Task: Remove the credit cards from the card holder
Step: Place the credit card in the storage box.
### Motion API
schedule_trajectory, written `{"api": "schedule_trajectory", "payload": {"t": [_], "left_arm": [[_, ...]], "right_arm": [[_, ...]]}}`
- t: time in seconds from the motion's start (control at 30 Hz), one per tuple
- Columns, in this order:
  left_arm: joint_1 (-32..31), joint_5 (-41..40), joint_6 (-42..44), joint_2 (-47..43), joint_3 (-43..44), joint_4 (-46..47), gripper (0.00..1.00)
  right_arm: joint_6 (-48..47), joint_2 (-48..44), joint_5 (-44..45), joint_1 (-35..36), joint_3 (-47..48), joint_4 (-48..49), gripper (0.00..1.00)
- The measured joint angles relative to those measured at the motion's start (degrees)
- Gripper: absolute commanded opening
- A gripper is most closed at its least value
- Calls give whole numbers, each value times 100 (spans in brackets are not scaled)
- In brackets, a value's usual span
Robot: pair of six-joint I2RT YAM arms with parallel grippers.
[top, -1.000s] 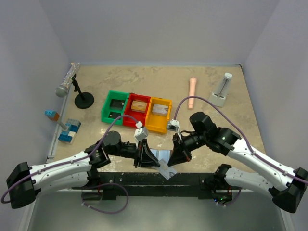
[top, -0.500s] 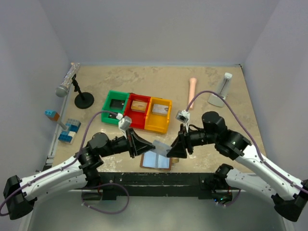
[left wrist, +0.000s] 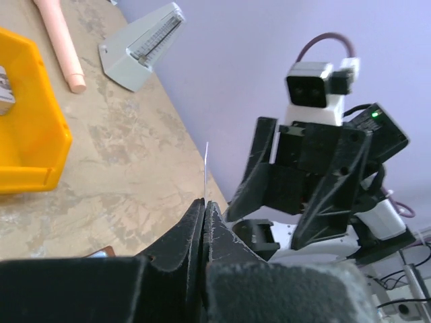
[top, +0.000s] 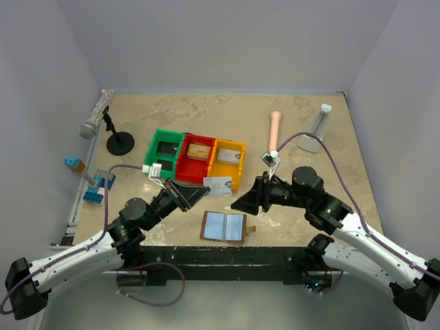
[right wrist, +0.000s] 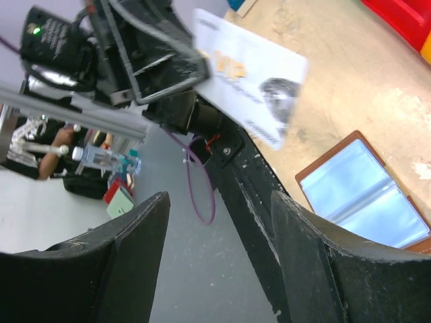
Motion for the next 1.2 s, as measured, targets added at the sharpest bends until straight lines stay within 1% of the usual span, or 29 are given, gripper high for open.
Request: {"api": "schedule_trajectory", "payload": {"t": [0.1,0.2,0.3,0.4,0.57,0.8,1.07,1.13,1.2], "left_arm": [[0,0,-184,42,-105,358,0],[0,0,-354,24,-302,723,0],[0,4,-490,17,-407,885,0],[0,11,-551,20,-417,1019,0],[0,55,-638,79,-420,1224,0],[0,186,-691,205,-420,1362,0],[0,238,-699,240,-420,1425,0],[0,238,-699,249,-420,1438,0],[2,229,-699,258,-422,1445,0]], "right_arm": [[284,90,142,0,-297,334,66],[518,258,273,0,-356,573,64],[702,310,328,0,-402,866,61],[831,313,420,0,-435,1134,55],[925,483,413,0,-433,1379,48],[1086,662,415,0,-433,1631,41],[1187,748,400,0,-433,1954,20],[1215,785,396,0,-433,1965,19],[1231,780,389,-2,-433,1996,22]]}}
